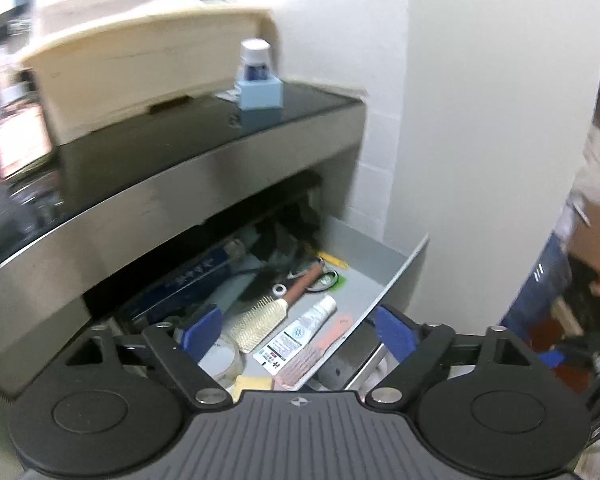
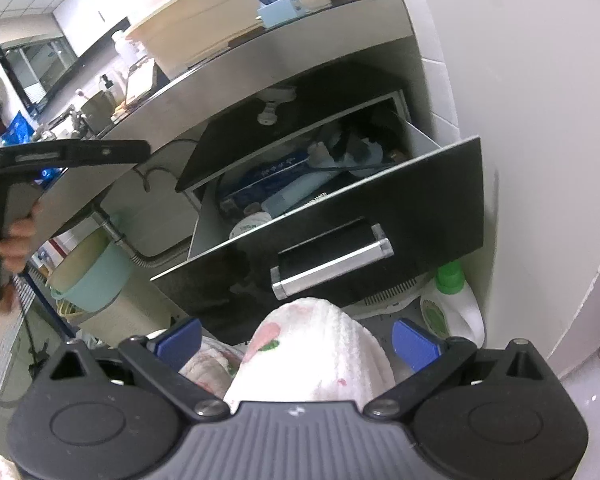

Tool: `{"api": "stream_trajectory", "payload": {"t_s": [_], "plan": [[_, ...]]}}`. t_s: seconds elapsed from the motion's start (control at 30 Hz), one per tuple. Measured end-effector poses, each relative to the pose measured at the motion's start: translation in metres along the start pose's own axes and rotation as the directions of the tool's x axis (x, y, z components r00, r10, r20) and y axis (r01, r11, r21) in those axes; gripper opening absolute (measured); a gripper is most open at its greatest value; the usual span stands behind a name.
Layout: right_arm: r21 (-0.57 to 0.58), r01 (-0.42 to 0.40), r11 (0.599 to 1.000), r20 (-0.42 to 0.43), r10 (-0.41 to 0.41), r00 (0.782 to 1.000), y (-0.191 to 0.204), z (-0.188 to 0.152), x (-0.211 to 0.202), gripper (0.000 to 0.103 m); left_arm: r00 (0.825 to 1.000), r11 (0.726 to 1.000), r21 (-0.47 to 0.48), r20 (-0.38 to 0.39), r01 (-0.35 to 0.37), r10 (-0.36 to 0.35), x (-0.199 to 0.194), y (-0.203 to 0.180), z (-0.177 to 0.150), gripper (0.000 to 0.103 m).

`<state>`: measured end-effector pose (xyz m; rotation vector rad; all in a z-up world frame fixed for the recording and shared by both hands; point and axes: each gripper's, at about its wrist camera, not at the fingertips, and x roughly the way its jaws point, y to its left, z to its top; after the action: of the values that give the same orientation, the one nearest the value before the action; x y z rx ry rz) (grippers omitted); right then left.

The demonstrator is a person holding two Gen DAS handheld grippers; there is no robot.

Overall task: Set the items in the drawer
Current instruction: 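Raise the left gripper up and back out of the drawer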

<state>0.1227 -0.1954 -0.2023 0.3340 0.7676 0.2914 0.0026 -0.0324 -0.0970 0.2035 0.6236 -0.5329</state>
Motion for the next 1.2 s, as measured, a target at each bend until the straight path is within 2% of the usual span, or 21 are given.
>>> {"api": "stream_trajectory", "payload": {"t_s": [0.07,0.17,0.37,0.43,0.63,0.87,1.07,1.2], "plan": [[-0.020,-0.001,1.000,0.000,0.001,1.000,0.004,0.002,0.000,0.102,0.998,0.997,-0.042,0.017,-0.063,0.063,-0.013,-0.009,-0.009,0.098],[-0.045,-0.006,0.999,-0.004,0.006,1.000,0.010,0.005,0.001,0.102,0.992,0.990,-0.072,0.019,-0.125,0.127,-0.029,-0.020,-0.021,0.099],[-0.078,-0.018,0.997,-0.014,0.017,1.000,0.025,0.006,0.006,0.102,0.983,0.973,-0.148,0.029,-0.177,0.183,-0.053,-0.020,-0.040,0.098],[-0.082,-0.023,0.996,-0.015,0.022,1.000,0.030,0.006,0.008,0.102,0.983,0.974,-0.141,0.028,-0.178,0.184,-0.059,-0.019,-0.042,0.098],[-0.111,-0.037,0.993,-0.030,0.034,0.999,0.041,0.008,0.015,0.102,0.979,0.971,-0.127,-0.040,-0.202,0.198,-0.070,-0.017,-0.031,0.098],[-0.138,-0.045,0.989,-0.037,0.040,0.998,0.045,0.015,0.017,0.102,0.969,0.967,-0.097,-0.101,-0.235,0.226,-0.083,-0.021,0.009,0.098],[-0.141,-0.054,0.989,-0.051,0.047,0.998,0.047,0.022,0.019,0.102,0.948,0.952,-0.005,-0.103,-0.305,0.302,-0.103,-0.042,0.060,0.098],[-0.161,-0.061,0.985,-0.066,0.050,0.997,0.050,0.025,0.020,0.102,0.940,0.946,-0.018,-0.127,-0.322,0.318,-0.117,-0.047,0.094,0.098]]}}
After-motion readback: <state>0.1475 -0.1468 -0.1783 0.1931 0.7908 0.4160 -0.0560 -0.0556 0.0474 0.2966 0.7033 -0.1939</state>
